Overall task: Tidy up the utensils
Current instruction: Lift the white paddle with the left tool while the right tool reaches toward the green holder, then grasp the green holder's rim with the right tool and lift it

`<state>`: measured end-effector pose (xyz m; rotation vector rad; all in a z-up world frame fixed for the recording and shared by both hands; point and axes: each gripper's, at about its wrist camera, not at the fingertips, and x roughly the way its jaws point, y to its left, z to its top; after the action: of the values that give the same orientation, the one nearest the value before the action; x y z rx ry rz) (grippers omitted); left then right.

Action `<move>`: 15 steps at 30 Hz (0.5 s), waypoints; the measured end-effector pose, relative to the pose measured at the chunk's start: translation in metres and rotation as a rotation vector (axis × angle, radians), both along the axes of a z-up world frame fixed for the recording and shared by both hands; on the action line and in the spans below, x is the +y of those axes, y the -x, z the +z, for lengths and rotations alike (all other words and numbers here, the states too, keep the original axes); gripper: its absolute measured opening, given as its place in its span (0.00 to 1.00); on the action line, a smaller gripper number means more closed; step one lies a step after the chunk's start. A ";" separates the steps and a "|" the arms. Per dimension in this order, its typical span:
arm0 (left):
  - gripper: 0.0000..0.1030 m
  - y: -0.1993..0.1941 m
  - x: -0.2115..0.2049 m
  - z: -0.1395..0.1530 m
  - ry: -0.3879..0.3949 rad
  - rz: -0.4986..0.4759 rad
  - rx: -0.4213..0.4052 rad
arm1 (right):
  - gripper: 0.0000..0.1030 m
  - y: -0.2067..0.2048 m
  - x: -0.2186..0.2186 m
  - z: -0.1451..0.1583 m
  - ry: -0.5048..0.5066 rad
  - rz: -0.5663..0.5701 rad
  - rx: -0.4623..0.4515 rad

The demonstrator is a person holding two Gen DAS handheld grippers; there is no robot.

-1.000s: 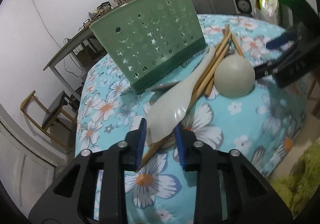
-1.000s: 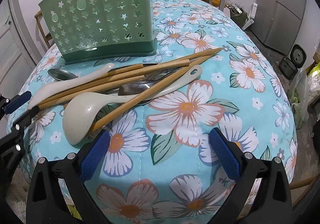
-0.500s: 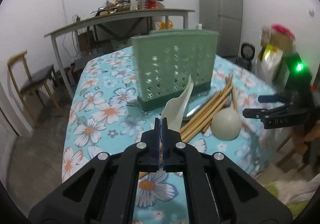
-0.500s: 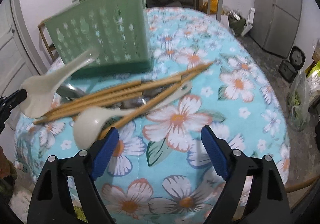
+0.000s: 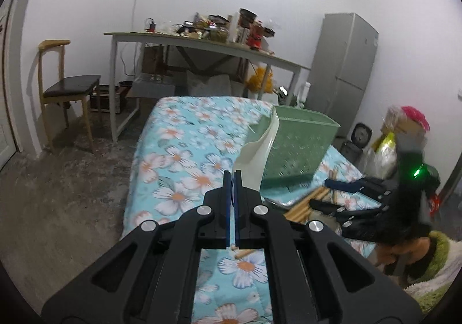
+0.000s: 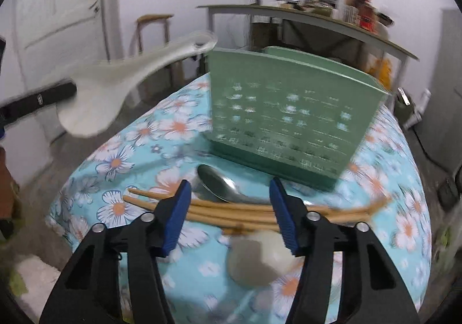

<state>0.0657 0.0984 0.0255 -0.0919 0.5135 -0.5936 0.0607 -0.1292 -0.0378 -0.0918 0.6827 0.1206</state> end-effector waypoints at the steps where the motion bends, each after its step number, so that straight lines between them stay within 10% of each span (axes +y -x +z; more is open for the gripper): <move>1: 0.01 -0.001 0.003 0.000 0.004 0.009 -0.002 | 0.46 -0.006 0.005 -0.003 0.012 0.012 0.006; 15: 0.01 -0.022 0.018 -0.009 0.039 0.043 0.023 | 0.13 -0.053 0.038 -0.044 0.220 0.032 0.131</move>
<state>0.0874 0.1162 0.0161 -0.1467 0.5207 -0.5615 0.1137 -0.0913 -0.0817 -0.3086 0.8236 0.0825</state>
